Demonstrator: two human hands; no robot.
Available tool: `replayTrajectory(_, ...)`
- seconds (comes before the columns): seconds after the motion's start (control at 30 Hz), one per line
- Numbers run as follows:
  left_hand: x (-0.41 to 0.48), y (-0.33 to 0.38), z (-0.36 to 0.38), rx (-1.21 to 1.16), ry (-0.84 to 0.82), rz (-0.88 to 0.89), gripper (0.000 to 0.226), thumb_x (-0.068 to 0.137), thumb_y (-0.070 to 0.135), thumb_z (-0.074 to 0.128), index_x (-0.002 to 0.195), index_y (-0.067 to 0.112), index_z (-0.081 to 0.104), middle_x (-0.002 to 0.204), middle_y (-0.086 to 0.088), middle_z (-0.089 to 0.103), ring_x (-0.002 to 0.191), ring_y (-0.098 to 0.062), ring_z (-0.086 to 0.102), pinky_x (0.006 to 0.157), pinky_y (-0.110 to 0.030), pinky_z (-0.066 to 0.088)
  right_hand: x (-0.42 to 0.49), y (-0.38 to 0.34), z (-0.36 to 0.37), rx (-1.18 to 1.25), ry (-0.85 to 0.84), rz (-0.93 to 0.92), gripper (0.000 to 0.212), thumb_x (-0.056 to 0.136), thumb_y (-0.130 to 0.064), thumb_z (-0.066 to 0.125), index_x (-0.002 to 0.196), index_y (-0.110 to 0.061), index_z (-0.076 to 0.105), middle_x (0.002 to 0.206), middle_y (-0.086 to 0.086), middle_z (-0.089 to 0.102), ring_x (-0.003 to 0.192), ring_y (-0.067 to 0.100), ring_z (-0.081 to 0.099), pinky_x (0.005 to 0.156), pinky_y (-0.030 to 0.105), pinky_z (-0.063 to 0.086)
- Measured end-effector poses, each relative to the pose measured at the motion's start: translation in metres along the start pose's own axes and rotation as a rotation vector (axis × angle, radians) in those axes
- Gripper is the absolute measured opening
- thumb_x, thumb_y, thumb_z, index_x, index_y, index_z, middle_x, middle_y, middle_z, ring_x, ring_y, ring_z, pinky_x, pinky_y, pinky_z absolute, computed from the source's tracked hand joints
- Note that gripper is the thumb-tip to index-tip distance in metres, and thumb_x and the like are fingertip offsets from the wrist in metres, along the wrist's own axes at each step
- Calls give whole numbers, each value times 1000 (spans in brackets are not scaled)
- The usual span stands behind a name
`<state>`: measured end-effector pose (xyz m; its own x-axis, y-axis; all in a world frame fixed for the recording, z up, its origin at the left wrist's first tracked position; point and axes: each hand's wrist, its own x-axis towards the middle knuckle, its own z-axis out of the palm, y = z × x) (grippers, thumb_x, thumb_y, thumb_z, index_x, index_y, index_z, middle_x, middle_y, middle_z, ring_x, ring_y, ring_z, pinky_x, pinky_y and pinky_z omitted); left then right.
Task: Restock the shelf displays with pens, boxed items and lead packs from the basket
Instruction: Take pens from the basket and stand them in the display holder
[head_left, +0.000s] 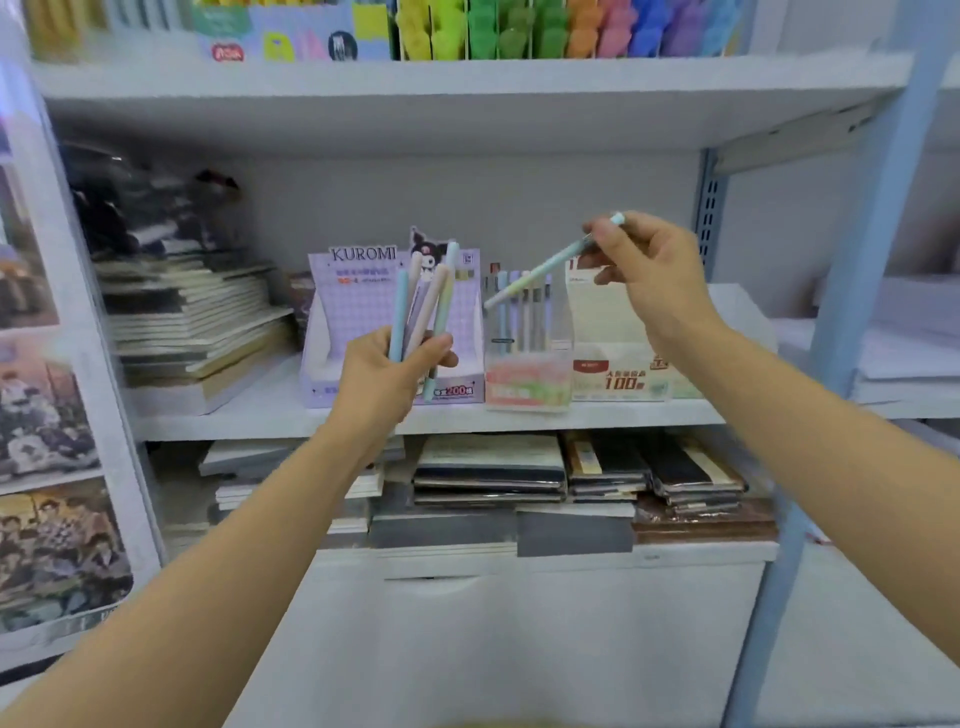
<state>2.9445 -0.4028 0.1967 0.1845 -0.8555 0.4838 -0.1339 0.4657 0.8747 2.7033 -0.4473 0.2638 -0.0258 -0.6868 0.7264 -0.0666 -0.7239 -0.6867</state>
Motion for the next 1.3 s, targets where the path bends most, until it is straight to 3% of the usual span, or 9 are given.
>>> replayTrajectory(0.13, 22, -1, 2, -11, -45, -14, 17, 88, 29, 70, 88, 12, 68, 74, -1, 73, 35, -1, 37, 36, -14, 30, 35, 16, 3, -307, -80, -43, 19, 97, -11, 56, 102, 3, 68, 89, 14, 71, 69, 9, 67, 67, 22, 54)
replayTrajectory(0.2, 31, -3, 3, -16, -53, -10, 16, 88, 28, 70, 88, 12, 69, 73, -1, 73, 34, -1, 39, 36, -14, 30, 45, 27, 10, -464, -150, -62, 19, 97, -14, 57, 98, 1, 69, 88, 14, 72, 71, 11, 67, 68, 23, 54)
replayTrajectory(0.37, 49, -9, 9, -24, -86, -60, 17, 86, 30, 72, 89, 14, 68, 76, -3, 75, 36, -7, 29, 36, -19, 30, 57, 53, 22, -677, -263, -99, 21, 97, -19, 57, 93, -2, 70, 84, 10, 72, 81, 20, 67, 82, 39, 53)
replayTrajectory(0.77, 58, -23, 11, -142, -100, -129, 21, 79, 29, 76, 88, 12, 67, 79, -8, 75, 34, -9, 27, 34, -18, 27, 69, 60, 23, -704, -326, -99, 22, 97, -22, 56, 99, -5, 70, 89, 10, 72, 88, 22, 67, 86, 43, 53)
replayTrajectory(0.93, 53, -18, 13, -131, -134, -92, 39, 67, 40, 77, 92, 13, 64, 84, -8, 76, 35, -10, 26, 35, -18, 27, 73, 60, 21, -741, -374, -66, 22, 97, -26, 56, 98, -8, 70, 83, 9, 70, 81, 25, 66, 75, 36, 51)
replayTrajectory(1.1, 52, -16, 14, -140, -154, -89, 35, 66, 41, 77, 81, 13, 62, 86, -10, 76, 34, -10, 24, 34, -18, 26, 79, 57, 19, -774, -416, -34, 23, 98, -25, 55, 102, -8, 69, 90, 10, 71, 84, 25, 65, 83, 43, 53)
replayTrajectory(1.23, 52, -15, 16, -153, -166, -106, 37, 64, 43, 77, 82, 13, 65, 88, -9, 76, 33, -9, 26, 34, -17, 26, 75, 65, 27, -691, -324, -36, 20, 94, -22, 62, 113, -17, 62, 86, 2, 73, 78, 11, 65, 72, 23, 50)
replayTrajectory(1.3, 51, -15, 17, -157, -173, -121, 40, 62, 45, 77, 83, 13, 65, 89, -9, 76, 33, -9, 26, 34, -17, 26, 73, 71, 32, -646, -224, -37, 18, 90, -22, 68, 104, -21, 57, 78, 0, 71, 71, 11, 64, 67, 23, 48)
